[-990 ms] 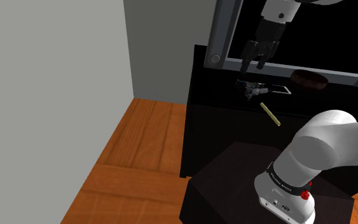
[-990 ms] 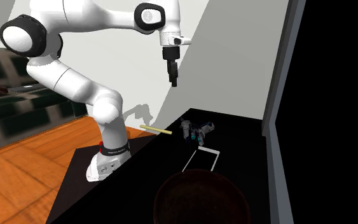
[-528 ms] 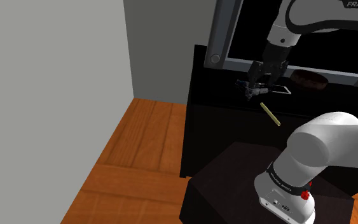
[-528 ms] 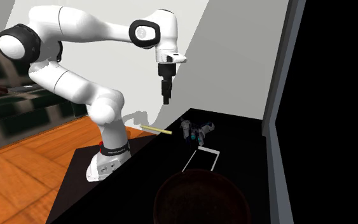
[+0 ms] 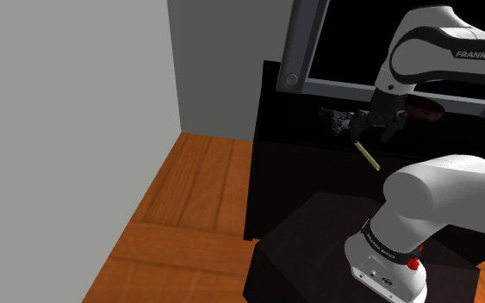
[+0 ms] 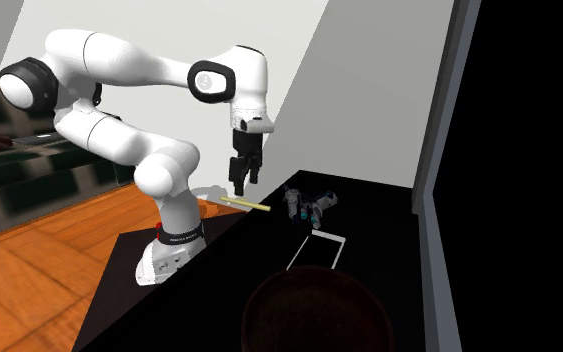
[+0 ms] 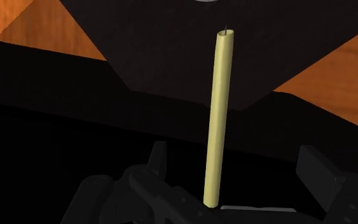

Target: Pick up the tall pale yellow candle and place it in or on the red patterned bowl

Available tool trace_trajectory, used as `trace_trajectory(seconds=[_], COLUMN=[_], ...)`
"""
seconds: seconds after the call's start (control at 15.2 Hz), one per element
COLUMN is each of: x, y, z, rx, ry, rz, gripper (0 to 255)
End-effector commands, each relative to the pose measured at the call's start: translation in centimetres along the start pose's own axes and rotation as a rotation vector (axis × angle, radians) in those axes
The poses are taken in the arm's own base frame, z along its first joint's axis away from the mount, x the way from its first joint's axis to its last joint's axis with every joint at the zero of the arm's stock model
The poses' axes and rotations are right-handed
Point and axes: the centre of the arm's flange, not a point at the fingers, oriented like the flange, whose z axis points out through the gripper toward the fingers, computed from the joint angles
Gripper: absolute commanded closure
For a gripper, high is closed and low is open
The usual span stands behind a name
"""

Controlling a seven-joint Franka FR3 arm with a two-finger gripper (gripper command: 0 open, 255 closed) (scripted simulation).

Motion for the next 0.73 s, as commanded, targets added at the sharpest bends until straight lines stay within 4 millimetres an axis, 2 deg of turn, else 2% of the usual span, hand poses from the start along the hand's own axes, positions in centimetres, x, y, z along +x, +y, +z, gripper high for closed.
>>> trace_trajectory(seconds=[0.0, 0.4, 0.66], x=[-0.1, -0.1, -0.1], y=[0.4, 0.4, 0.4], z=[0.9, 4.4, 4.4], rx=[-0.004, -0.004, -0.004], ry=[-0.003, -0.003, -0.003], rz=[0.019, 0.019, 0.019], gripper=[0, 0, 0])
